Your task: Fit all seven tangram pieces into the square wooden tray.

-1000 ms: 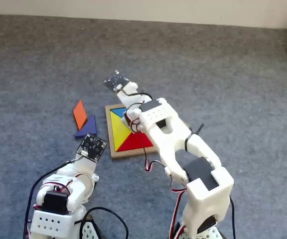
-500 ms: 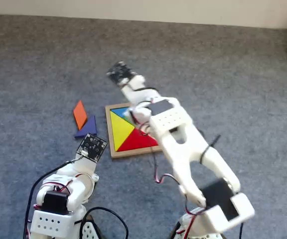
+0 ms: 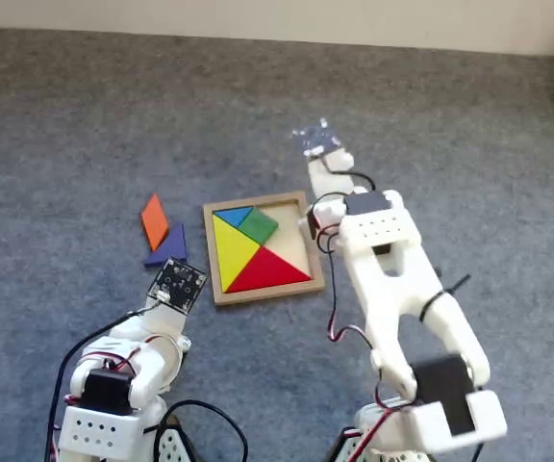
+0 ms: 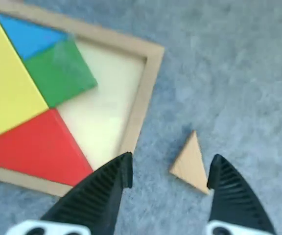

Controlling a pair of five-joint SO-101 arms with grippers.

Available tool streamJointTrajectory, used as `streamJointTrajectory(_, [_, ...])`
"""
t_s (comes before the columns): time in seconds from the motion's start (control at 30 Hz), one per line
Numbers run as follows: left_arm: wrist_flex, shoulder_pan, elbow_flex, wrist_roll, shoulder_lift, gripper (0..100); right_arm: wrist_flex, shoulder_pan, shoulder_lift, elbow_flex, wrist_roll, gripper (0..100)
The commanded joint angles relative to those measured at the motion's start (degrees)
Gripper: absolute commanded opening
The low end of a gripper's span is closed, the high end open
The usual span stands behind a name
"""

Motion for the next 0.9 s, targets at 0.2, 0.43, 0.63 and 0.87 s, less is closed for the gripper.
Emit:
streamJointTrajectory(0.2, [0.18, -0.48, 1.10, 0.35, -2.33, 1, 7.52, 6.46, 10.33, -12.26, 7.38, 24.9])
streamJointTrajectory(0.43, [0.18, -0.48, 1.10, 0.35, -2.33, 1, 12.62, 6.55, 18.95, -19.91, 9.67, 24.9])
streamJointTrajectory(0.63, [0.18, -0.48, 1.10, 0.35, -2.33, 1, 12.62, 6.73, 22.73, -21.58, 9.76, 24.9])
streamJointTrajectory(0.87, [0.18, -0.48, 1.10, 0.35, -2.33, 1, 12.97, 6.73, 23.16, -21.58, 9.76, 20.6])
